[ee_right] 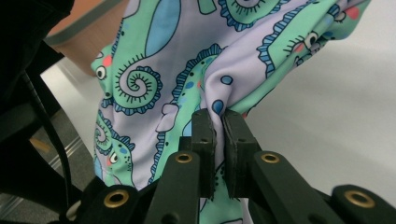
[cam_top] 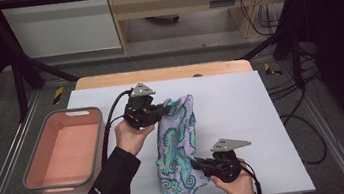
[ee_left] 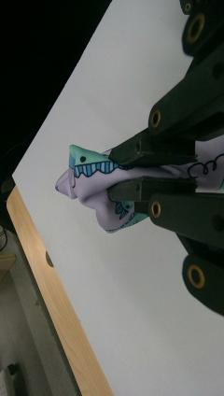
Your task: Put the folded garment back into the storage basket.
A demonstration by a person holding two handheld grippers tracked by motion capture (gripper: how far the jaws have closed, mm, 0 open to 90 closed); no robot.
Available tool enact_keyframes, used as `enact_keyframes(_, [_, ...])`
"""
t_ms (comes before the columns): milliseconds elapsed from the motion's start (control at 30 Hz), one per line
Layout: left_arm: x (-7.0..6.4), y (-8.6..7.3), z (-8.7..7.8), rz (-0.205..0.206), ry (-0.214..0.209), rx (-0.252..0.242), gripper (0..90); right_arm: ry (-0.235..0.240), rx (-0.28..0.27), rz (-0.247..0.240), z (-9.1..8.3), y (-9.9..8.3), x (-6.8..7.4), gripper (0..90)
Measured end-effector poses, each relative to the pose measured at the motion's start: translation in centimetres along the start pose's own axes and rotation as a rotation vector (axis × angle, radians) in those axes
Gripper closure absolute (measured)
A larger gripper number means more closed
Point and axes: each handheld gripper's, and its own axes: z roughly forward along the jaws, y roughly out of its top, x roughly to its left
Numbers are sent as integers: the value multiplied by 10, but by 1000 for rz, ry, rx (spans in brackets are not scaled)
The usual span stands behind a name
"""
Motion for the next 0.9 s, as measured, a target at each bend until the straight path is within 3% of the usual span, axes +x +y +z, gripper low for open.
enact_keyframes(900, [42, 2, -59, -37, 62, -27, 826, 61, -99, -43, 36, 27, 44, 847])
